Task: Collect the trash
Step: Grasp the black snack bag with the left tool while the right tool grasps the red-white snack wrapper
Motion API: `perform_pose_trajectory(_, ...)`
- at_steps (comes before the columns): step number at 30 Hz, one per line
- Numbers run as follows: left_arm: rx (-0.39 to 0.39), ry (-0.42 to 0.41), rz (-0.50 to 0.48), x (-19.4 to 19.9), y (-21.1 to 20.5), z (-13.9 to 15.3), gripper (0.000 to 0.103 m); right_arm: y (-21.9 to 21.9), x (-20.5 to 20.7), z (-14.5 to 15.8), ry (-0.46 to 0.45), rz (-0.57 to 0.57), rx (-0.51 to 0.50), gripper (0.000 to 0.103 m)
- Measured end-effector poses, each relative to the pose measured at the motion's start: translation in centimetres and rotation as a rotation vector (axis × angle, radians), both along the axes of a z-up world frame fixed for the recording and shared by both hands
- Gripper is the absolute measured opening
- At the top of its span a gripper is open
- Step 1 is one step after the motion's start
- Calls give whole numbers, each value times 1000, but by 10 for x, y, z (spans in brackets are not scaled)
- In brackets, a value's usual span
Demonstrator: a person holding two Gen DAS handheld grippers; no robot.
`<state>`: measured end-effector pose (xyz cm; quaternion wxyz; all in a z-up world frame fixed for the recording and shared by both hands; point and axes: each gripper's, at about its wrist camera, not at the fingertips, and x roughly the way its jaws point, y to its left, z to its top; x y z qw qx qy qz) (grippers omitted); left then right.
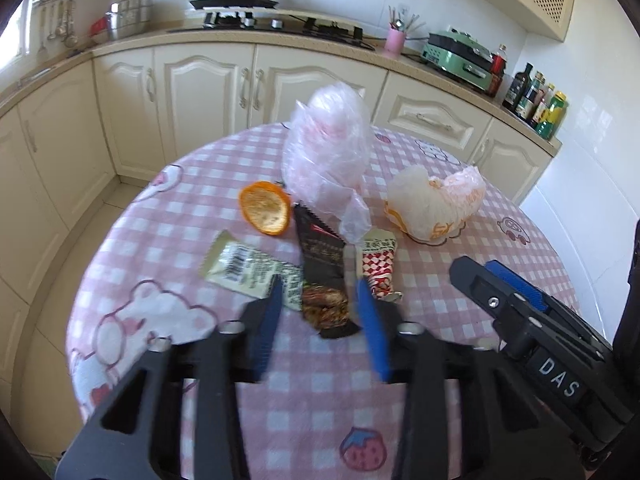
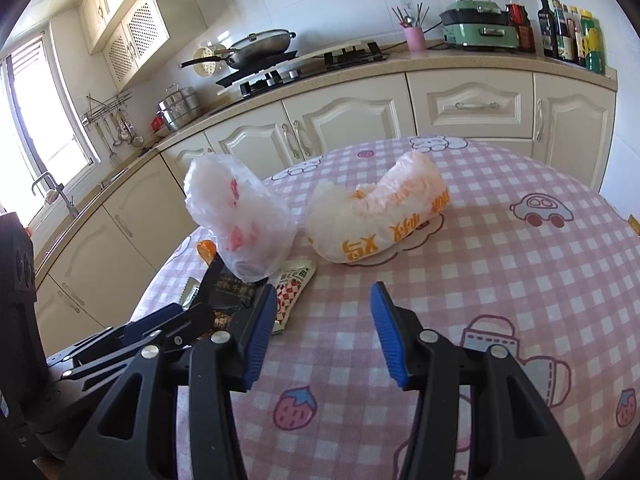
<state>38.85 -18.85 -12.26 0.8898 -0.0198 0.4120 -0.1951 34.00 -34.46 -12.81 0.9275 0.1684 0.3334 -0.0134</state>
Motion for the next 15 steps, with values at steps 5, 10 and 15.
perform_pose_trajectory(5, -7, 8, -9, 1, 3, -7, 0, 3, 15, -10, 41, 27, 31, 48)
perform_pose_trajectory(10, -34, -20, 7, -7, 18, 0, 0, 16, 32, -16, 86, 68, 29, 48)
perform_pose_trajectory(15, -56, -33, 31, -11, 33, 4, 0, 32, 45, -22, 140, 98, -13, 48)
